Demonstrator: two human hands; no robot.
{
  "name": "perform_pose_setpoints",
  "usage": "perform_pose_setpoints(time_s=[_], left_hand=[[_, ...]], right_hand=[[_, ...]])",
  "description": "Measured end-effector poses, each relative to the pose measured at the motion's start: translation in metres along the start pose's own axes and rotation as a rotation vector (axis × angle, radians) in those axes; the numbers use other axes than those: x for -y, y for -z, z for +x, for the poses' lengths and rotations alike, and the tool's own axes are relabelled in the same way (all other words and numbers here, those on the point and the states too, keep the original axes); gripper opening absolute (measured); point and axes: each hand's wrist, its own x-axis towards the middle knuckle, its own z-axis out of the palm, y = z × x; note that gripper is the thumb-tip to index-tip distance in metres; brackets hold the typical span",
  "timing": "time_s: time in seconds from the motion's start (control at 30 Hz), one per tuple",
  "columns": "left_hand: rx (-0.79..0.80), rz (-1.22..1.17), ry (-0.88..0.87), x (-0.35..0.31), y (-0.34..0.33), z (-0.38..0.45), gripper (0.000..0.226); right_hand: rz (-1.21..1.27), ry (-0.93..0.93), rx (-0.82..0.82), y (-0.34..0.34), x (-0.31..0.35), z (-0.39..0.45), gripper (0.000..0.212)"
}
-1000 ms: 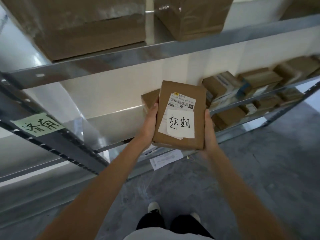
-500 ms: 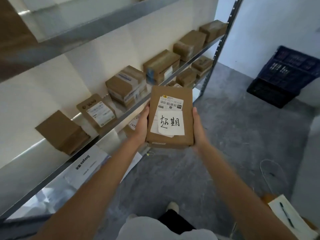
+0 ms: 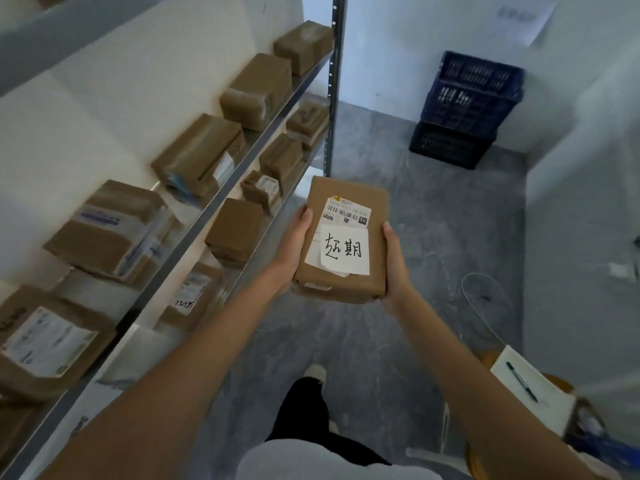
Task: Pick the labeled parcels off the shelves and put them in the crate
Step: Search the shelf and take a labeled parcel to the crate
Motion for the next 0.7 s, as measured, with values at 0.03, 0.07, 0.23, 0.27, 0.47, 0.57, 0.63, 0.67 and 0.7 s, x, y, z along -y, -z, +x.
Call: perform_pose_setpoints(time_s=[0.03,0.07,0.23,0.27,0.47,0.57,0.63,0.67,0.7], left_hand=[[0.031,0.011,-0.004,0.000,-0.008,0.018,0.044],[0.076,0.008,0.010,0.000,-0.017,0.034,0.046],[0.179,-0.031,0.064,-0.004,-0.070,0.106,0.045],[0.195,-0.030,0.073,-0.006,-0.080,0.118,0.047],[0.243,-0.017,0.093,-0.004,-0.143,0.194,0.066],[0.243,-0.020,0.130,-0.006,-0.177,0.232,0.048],[0.257,-0.025,0.146,-0.010,-0.200,0.258,0.045],[0.263,-0.019,0.142,-0.013,-0.212,0.270,0.045],[0.264,-0.006,0.135,-0.016,-0.222,0.281,0.047]], right_hand=[[0.003,0.013,-0.024,0.005,0.009,0.010,0.055],[0.008,0.027,-0.053,0.010,0.017,0.019,0.055],[0.051,0.067,-0.209,0.048,0.061,0.059,0.053],[0.061,0.067,-0.227,0.056,0.068,0.065,0.053],[0.074,0.088,-0.293,0.105,0.114,0.109,0.056],[0.081,0.097,-0.333,0.131,0.141,0.136,0.056],[0.081,0.105,-0.344,0.148,0.159,0.155,0.056],[0.077,0.108,-0.345,0.157,0.169,0.165,0.057],[0.076,0.109,-0.350,0.165,0.178,0.175,0.058]])
